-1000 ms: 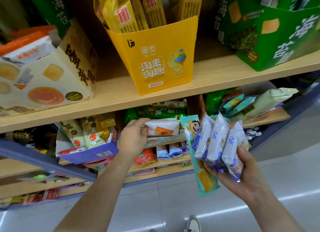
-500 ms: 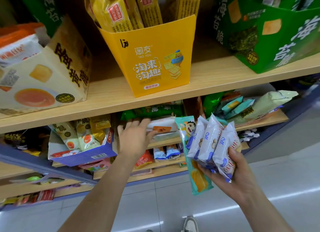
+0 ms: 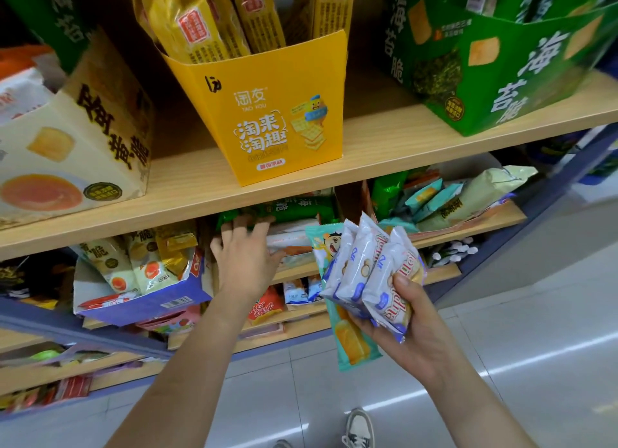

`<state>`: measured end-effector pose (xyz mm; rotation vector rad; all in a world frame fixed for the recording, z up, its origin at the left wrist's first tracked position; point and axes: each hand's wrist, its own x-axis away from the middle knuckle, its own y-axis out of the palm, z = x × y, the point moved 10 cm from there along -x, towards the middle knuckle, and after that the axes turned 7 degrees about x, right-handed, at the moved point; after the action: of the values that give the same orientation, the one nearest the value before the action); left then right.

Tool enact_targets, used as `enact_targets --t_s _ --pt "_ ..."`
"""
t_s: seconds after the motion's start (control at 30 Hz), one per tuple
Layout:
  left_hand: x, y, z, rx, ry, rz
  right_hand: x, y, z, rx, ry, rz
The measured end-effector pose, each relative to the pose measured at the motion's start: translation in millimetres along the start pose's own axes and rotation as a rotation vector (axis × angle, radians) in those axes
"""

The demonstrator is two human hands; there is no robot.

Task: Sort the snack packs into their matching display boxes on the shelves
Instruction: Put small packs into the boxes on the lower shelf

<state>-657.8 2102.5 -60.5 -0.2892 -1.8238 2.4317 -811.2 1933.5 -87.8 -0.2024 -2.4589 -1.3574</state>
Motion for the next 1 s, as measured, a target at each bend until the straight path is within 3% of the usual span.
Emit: enact_targets --t_s 0.17,0.37,0.47,0.57,0.7,0.8,0.9,1.0 --pt "13 -1 6 0.074 0.112 0.056 -1 -3 6 0.022 0.017 0.038" --pt "17 0 -1 0.125 0.118 0.069 -4 -8 21 0.051 0.027 0.081" --pt "36 -29 -11 0.551 0.014 0.143 -5 0 24 0.110 -0.014 0.060" --pt "70 -41 -2 1.167 -0.214 -0.105 -3 14 30 0.209 -0.083 0.037" --pt "109 -51 36 1.308 -0.087 -0.455 1 35 42 0.501 -0.202 0.059" --pt "119 -48 21 1.347 -0.168 -0.454 2 49 53 0.670 -0.223 0.065" --pt "130 -48 -3 1.431 -0.280 -0.414 2 65 72 0.761 -0.126 -0.046" --pt "138 -51 -27 1.480 -0.370 -0.366 1 67 92 0.603 0.088 -0.125"
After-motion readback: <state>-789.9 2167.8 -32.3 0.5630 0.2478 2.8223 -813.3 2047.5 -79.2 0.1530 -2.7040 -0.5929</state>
